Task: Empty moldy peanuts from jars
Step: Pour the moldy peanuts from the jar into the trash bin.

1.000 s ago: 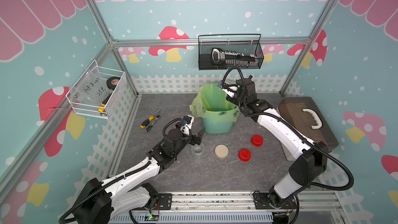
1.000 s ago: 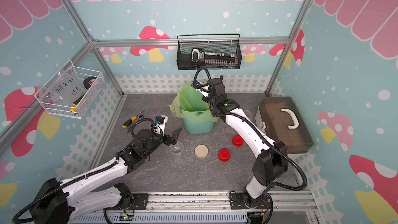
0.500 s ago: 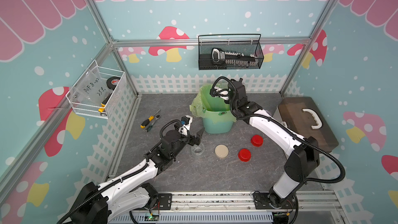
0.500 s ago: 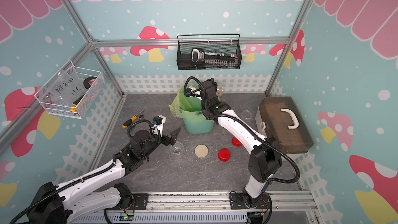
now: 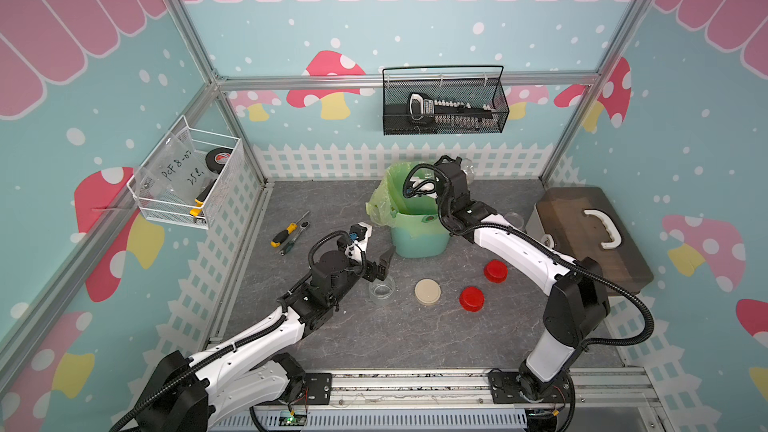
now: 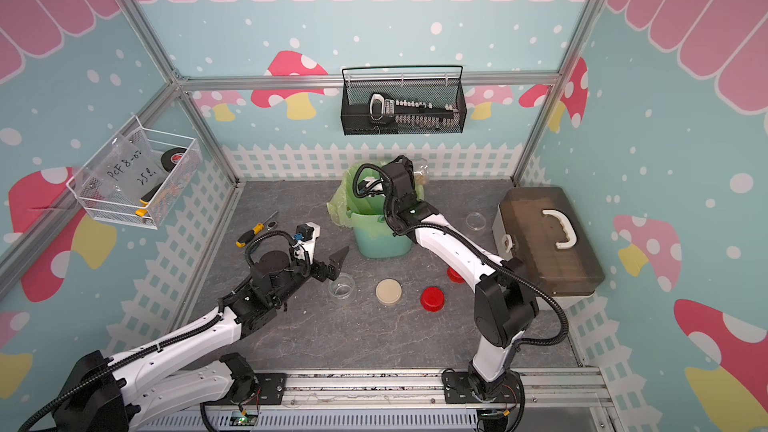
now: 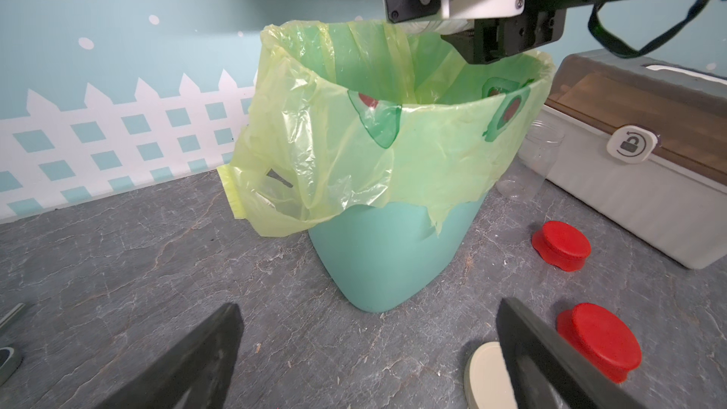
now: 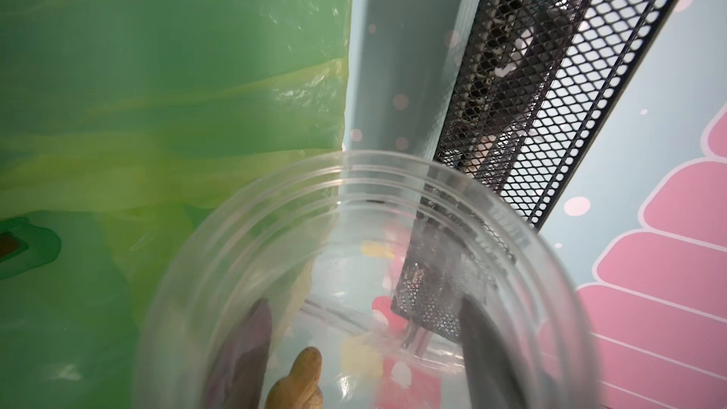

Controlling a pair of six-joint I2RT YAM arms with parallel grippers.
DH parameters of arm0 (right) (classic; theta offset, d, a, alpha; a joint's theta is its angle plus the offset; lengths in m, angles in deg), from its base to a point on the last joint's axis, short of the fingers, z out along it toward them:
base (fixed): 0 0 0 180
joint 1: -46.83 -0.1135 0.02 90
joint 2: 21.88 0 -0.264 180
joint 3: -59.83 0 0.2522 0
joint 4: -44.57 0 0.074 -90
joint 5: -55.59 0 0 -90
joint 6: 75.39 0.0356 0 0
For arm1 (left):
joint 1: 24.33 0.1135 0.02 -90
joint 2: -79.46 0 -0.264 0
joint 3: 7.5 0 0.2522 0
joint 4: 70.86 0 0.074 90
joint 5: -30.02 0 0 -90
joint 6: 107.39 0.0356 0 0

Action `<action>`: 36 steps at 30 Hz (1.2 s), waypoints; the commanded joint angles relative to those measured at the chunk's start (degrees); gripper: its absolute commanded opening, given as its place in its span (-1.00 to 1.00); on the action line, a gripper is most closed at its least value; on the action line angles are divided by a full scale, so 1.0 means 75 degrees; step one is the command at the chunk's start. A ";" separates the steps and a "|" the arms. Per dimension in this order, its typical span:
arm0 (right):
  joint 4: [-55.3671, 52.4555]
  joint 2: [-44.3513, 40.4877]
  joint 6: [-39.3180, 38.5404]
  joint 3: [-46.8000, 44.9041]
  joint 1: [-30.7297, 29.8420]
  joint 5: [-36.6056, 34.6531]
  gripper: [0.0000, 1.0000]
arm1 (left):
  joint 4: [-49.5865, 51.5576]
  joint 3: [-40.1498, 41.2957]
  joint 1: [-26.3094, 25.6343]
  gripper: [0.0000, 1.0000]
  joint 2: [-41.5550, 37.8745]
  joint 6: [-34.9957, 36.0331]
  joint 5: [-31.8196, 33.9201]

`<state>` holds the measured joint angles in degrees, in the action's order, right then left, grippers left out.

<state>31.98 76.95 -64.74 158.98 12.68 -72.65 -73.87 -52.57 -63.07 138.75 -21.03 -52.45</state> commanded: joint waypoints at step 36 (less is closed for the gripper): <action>0.1075 0.0112 -0.2683 -0.0135 -0.0419 0.0181 -0.32 | -0.0199 0.0032 -0.0001 0.98 0.0005 0.0122 0.0033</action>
<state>38.30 76.91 -81.70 157.49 9.97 -72.13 -74.49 -52.57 -63.07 138.86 -21.01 -52.43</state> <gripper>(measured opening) 0.702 0.993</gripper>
